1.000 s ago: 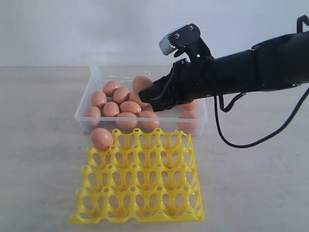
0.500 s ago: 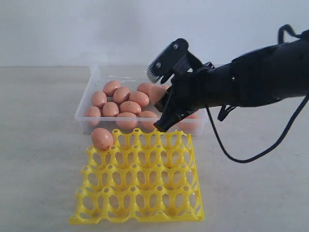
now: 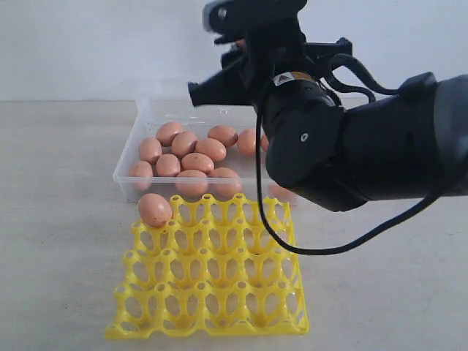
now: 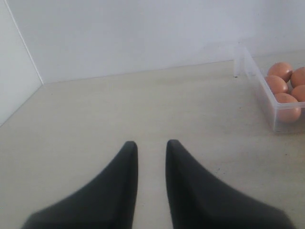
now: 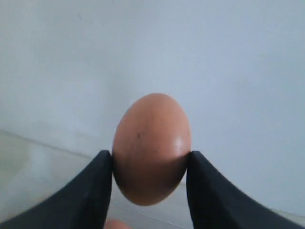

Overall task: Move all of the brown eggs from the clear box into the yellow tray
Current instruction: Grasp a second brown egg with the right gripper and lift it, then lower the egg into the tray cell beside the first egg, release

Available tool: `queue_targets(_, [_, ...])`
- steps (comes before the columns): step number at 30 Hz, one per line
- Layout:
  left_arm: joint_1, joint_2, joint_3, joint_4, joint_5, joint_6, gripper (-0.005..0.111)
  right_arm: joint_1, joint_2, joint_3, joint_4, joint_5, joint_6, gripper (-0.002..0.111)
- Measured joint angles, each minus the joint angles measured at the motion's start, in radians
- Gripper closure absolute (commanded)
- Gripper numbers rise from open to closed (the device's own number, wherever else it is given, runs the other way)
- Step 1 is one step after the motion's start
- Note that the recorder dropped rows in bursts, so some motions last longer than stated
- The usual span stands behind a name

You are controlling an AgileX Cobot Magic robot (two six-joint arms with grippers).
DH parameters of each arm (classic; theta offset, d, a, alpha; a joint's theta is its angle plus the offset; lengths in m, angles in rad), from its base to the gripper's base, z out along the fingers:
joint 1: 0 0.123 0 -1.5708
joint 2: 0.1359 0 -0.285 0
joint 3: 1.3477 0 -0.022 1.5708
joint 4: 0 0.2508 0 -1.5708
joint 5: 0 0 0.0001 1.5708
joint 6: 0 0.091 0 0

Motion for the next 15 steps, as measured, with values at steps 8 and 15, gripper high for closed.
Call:
queue_targets(8, [0.000,0.000,0.000,0.000,0.000,0.000,0.085,-0.038,-0.002,0.039,-0.910,0.083,1.004,0.109])
queue_targets(15, [0.000,0.000,0.000,0.000,0.000,0.000,0.085,-0.347,0.057,0.109,-1.580,-0.289,1.732,0.109])
